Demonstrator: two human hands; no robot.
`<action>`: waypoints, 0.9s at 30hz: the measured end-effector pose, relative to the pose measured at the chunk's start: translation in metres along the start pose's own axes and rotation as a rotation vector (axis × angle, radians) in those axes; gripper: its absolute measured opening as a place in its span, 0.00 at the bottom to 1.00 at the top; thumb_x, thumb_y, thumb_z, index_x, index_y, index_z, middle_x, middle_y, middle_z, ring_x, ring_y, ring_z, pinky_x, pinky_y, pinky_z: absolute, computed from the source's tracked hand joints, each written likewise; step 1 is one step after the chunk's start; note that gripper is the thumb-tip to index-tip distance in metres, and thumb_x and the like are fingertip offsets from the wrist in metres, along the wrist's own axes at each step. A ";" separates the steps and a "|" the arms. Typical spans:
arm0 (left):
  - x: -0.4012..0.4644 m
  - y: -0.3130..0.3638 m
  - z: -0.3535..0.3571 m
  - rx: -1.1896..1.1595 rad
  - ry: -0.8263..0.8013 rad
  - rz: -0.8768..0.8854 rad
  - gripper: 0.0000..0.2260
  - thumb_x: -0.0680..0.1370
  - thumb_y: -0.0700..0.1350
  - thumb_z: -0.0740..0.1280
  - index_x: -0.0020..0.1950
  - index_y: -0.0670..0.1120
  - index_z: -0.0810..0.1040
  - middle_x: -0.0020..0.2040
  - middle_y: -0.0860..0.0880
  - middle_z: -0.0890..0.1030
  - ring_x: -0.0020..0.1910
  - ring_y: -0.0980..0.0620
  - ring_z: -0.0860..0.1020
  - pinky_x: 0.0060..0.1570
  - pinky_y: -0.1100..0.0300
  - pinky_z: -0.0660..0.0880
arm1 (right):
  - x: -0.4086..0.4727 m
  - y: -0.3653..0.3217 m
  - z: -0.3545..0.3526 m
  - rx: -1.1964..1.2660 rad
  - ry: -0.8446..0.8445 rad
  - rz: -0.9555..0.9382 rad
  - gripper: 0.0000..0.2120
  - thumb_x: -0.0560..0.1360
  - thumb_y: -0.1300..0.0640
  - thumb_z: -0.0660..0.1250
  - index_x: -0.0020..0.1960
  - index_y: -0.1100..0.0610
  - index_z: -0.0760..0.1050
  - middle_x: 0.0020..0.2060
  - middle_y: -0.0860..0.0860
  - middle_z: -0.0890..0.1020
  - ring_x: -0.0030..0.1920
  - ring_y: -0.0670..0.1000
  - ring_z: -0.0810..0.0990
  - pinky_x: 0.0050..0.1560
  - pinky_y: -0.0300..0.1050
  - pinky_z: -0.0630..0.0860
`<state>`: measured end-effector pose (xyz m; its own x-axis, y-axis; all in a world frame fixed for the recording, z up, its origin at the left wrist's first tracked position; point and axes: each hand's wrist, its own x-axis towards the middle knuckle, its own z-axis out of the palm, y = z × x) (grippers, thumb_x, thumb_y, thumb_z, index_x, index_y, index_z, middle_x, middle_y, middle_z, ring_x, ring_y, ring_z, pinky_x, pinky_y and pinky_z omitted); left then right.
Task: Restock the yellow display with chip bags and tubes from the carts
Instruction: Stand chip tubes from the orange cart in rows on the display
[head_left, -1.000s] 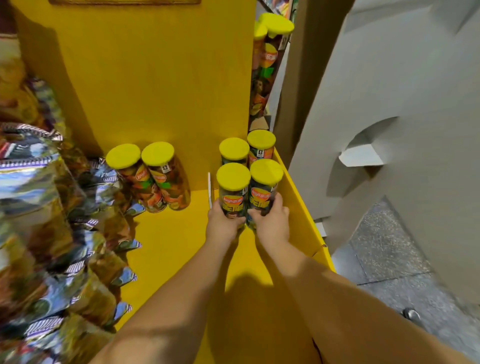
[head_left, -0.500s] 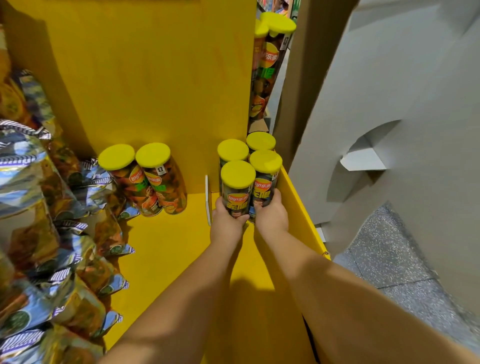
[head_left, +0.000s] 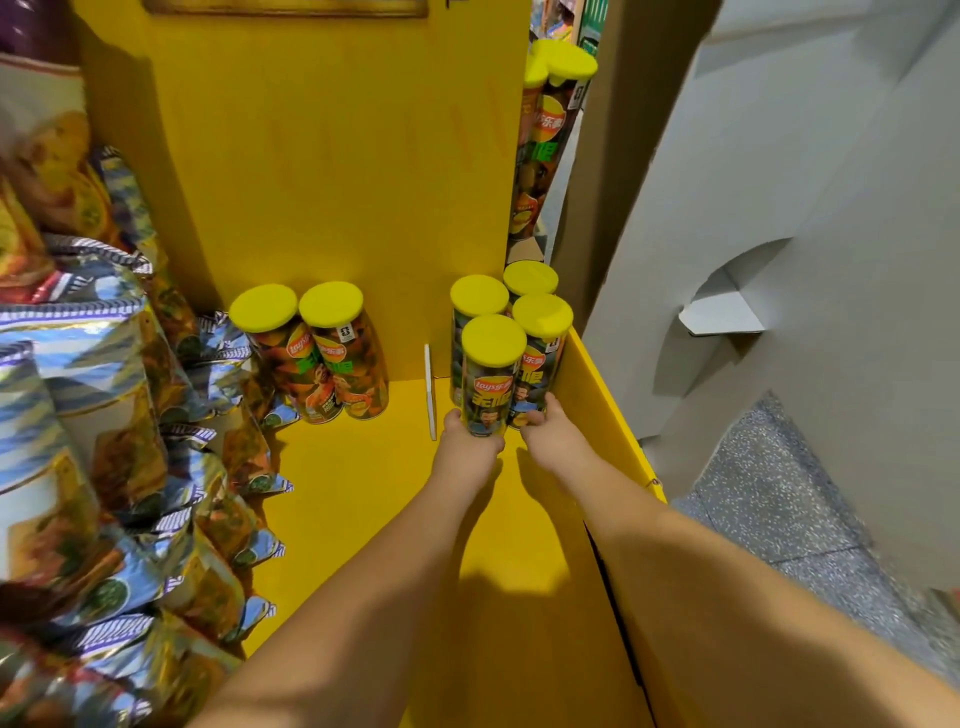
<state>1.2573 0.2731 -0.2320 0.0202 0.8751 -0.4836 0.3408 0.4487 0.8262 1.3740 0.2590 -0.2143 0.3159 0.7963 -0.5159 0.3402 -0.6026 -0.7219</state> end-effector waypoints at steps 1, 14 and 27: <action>-0.006 -0.002 0.001 -0.019 -0.001 -0.020 0.29 0.76 0.39 0.69 0.74 0.45 0.60 0.59 0.48 0.75 0.54 0.45 0.77 0.48 0.54 0.76 | -0.003 0.004 -0.002 0.028 -0.011 0.003 0.32 0.81 0.60 0.58 0.80 0.50 0.46 0.74 0.49 0.67 0.72 0.54 0.67 0.69 0.50 0.66; -0.215 0.044 -0.017 -0.146 -0.121 -0.006 0.08 0.76 0.43 0.65 0.55 0.47 0.75 0.45 0.46 0.80 0.40 0.47 0.78 0.39 0.55 0.71 | -0.228 0.031 -0.046 0.280 0.152 -0.034 0.09 0.78 0.58 0.60 0.55 0.52 0.77 0.44 0.46 0.82 0.46 0.49 0.80 0.41 0.44 0.75; -0.396 0.037 0.119 0.118 -0.517 0.214 0.03 0.74 0.45 0.66 0.46 0.51 0.77 0.39 0.51 0.80 0.34 0.51 0.78 0.41 0.55 0.74 | -0.410 0.161 -0.181 0.401 0.480 -0.041 0.09 0.80 0.63 0.59 0.52 0.53 0.75 0.44 0.50 0.82 0.39 0.41 0.79 0.42 0.32 0.72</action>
<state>1.3741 -0.0783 -0.0445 0.5471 0.7285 -0.4123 0.3806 0.2222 0.8977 1.4594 -0.1745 -0.0360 0.7037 0.6499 -0.2870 0.0310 -0.4317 -0.9015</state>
